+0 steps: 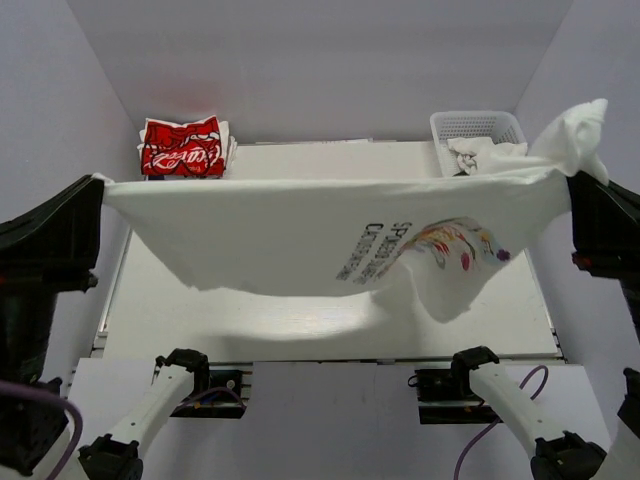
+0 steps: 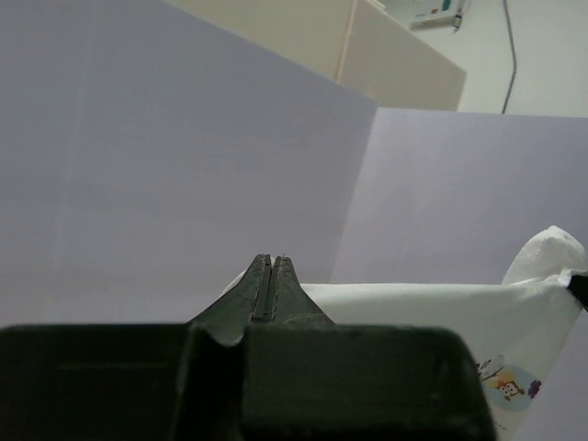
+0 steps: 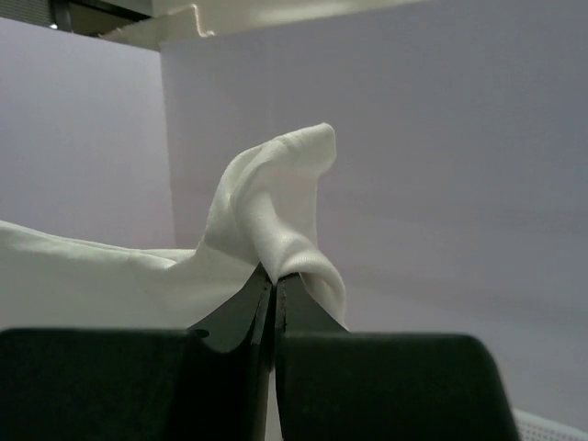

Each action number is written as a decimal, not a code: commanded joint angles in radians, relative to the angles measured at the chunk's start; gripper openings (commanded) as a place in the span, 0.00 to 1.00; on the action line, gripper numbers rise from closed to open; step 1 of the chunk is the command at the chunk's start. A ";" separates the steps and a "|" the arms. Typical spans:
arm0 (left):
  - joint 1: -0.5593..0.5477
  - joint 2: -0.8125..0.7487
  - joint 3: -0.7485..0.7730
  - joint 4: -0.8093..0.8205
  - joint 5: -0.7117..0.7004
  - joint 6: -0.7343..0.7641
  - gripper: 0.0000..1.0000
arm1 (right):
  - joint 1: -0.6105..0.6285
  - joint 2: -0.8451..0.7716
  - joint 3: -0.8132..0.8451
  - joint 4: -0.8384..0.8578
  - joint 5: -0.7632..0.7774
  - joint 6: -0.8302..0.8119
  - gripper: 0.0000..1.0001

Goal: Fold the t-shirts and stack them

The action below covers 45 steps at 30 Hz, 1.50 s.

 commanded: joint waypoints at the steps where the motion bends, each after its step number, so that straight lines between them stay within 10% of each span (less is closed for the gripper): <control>1: 0.011 0.012 0.072 -0.072 0.012 0.005 0.00 | -0.008 -0.005 0.051 -0.011 0.013 -0.012 0.00; 11: 0.020 0.123 0.000 -0.020 -0.116 -0.006 0.00 | -0.009 0.185 0.110 0.028 0.108 -0.018 0.00; 15: 0.011 0.250 -0.155 0.014 -0.276 -0.006 0.00 | -0.009 0.288 -0.144 0.170 0.114 -0.033 0.00; 23: 0.015 0.541 -0.430 0.127 -0.533 0.003 0.00 | -0.005 0.646 -0.398 0.418 0.114 -0.005 0.00; 30: 0.038 0.941 -0.445 0.123 -0.667 -0.084 0.00 | -0.003 1.074 -0.279 0.424 -0.002 -0.005 0.00; 31: 0.054 0.986 -0.386 0.070 -0.678 -0.099 0.03 | -0.005 1.109 -0.254 0.414 -0.015 -0.001 0.00; 32: 0.066 1.024 -0.358 0.046 -0.689 -0.127 0.30 | -0.005 1.139 -0.228 0.404 -0.025 -0.002 0.05; 33: 0.066 1.084 -0.328 0.032 -0.689 -0.127 0.43 | 0.000 1.214 -0.205 0.344 -0.027 -0.001 0.48; 34: 0.077 1.106 -0.280 0.005 -0.698 -0.127 0.99 | 0.003 1.230 -0.140 0.328 -0.030 -0.010 0.90; 45: 0.075 1.040 -0.348 0.057 -0.422 -0.038 1.00 | -0.008 1.061 -0.381 0.246 0.183 0.073 0.90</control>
